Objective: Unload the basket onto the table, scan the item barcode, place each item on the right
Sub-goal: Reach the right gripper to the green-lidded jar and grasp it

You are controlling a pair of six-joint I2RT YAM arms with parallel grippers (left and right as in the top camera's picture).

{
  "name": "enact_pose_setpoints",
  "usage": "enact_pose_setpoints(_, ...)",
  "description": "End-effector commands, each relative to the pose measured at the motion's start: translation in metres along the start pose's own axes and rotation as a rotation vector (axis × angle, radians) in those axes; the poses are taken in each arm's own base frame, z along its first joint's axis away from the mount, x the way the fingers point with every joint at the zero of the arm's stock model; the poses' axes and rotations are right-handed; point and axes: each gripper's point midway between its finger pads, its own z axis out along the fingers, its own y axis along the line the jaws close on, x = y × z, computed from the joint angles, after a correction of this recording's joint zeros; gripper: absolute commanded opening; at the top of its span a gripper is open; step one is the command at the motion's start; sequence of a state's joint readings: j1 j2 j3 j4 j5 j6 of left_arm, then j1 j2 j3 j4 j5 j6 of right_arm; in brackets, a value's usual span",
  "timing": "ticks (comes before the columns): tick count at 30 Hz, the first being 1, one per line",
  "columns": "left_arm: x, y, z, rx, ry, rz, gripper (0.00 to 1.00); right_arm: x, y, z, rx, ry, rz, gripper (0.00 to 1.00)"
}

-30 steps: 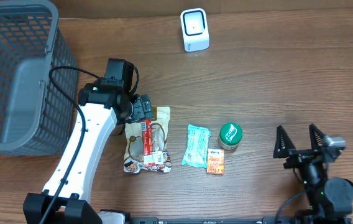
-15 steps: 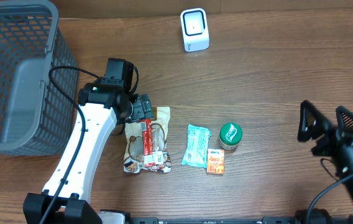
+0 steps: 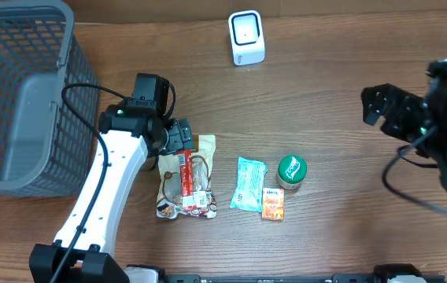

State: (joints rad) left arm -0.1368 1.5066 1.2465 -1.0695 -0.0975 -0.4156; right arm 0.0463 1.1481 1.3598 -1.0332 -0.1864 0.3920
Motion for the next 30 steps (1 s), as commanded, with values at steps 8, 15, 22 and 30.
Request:
enact_pose_setpoints(8,-0.004,-0.003,-0.003,0.011,-0.011,-0.011,1.00,0.058,0.007,0.069,0.092,0.315,-0.035,1.00)
enact_pose_setpoints(15,-0.004,-0.003,-0.003,0.011,-0.011,-0.011,1.00,0.106,0.015,0.108,0.293,0.398,-0.029,1.00)
enact_pose_setpoints(22,-0.004,-0.003,-0.003,0.011,-0.011,-0.011,1.00,0.152,0.017,0.123,0.406,0.499,-0.072,0.94)
enact_pose_setpoints(30,-0.004,-0.003,-0.003,0.011,-0.011,-0.011,0.99,0.187,0.008,0.138,0.429,0.606,-0.168,0.99)
